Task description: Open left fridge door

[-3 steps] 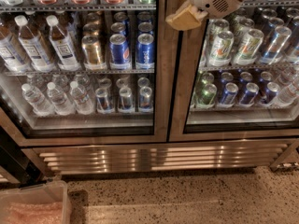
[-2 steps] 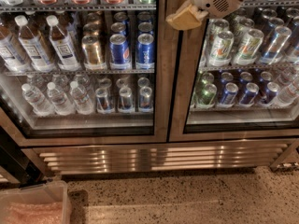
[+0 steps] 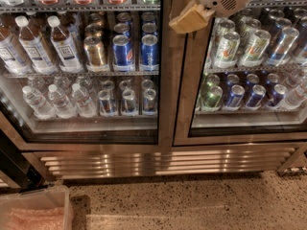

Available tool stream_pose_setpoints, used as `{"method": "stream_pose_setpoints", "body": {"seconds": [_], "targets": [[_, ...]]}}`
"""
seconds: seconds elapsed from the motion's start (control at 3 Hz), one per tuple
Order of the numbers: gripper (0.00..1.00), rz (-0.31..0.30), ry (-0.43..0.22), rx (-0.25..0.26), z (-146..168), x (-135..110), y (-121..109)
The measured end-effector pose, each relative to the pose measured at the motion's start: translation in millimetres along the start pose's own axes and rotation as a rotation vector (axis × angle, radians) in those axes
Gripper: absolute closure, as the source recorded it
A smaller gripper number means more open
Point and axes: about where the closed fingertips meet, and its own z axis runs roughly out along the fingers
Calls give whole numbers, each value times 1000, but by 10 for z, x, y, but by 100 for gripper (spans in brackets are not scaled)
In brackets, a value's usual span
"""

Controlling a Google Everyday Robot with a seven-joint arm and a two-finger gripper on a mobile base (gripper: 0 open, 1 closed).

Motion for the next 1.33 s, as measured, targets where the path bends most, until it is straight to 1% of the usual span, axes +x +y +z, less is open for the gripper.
{"method": "stream_pose_setpoints", "body": {"seconds": [0.33, 0.67, 1.0, 1.33], "targets": [[100, 0, 0, 0, -12, 1, 2], [100, 2, -24, 15, -138, 34, 257], [100, 1, -30, 19, -180, 14, 308], [100, 1, -30, 19, -187, 10, 311]]}}
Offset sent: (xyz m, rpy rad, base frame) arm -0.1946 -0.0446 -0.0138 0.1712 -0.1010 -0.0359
